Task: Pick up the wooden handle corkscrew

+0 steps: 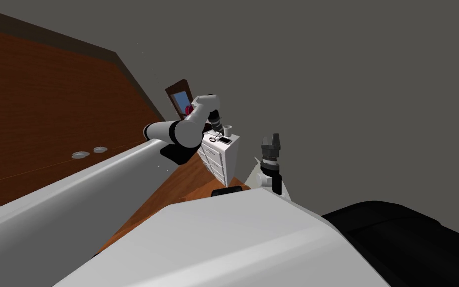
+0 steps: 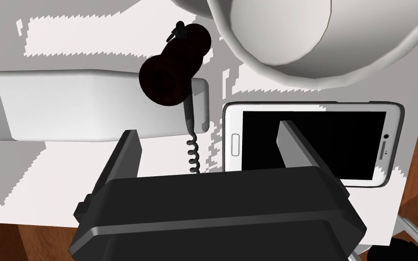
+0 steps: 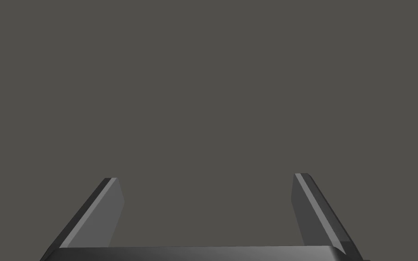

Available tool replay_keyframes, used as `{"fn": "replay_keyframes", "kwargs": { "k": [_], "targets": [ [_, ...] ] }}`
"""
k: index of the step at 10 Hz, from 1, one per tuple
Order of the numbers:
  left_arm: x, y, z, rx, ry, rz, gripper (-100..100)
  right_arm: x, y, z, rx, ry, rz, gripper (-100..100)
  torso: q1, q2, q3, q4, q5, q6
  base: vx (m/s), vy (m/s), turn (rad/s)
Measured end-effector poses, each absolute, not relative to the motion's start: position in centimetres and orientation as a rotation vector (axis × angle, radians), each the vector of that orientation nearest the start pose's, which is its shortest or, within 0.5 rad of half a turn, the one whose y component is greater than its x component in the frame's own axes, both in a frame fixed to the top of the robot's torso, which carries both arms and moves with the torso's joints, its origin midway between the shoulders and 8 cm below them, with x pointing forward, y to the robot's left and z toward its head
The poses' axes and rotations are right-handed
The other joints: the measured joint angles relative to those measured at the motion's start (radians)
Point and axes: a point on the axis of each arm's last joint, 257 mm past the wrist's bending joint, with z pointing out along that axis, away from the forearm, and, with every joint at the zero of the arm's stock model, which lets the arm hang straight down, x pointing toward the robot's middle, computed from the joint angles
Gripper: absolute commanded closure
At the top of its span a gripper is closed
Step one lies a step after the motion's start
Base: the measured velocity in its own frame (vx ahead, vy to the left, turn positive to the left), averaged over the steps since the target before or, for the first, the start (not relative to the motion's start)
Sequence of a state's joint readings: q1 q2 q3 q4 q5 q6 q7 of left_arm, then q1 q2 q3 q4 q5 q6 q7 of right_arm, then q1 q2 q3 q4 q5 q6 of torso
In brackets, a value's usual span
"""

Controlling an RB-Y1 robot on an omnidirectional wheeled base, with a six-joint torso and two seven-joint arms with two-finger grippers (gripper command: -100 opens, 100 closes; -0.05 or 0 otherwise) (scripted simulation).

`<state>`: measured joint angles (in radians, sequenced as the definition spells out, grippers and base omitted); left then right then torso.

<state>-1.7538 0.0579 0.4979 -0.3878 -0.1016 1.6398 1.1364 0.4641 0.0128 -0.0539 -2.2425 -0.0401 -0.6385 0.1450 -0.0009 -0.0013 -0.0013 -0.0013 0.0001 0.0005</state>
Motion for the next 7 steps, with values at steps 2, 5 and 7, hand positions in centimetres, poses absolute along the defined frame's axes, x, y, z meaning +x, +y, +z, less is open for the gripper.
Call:
{"fn": "replay_keyframes", "kwargs": {
  "k": [2,5,7],
  "targets": [
    [58.28,2.69,-2.63,-2.874,1.099,-0.599,100,32.41,-29.64,4.51,0.531,0.512,1.173,0,0.002,0.0,0.0,0.0,0.0,0.0,0.0,0.0,0.0],
    [58.28,2.69,-2.63,-2.874,1.099,-0.599,100,32.41,-29.64,4.51,0.531,0.512,1.173,0,0.002,0.0,0.0,0.0,0.0,0.0,0.0,0.0,0.0],
    [58.28,2.69,-2.63,-2.874,1.099,-0.599,-100,32.41,-29.64,4.51,0.531,0.512,1.173,0,0.002,0.0,0.0,0.0,0.0,0.0,-0.024,0.01,0.162]
  ]
}}
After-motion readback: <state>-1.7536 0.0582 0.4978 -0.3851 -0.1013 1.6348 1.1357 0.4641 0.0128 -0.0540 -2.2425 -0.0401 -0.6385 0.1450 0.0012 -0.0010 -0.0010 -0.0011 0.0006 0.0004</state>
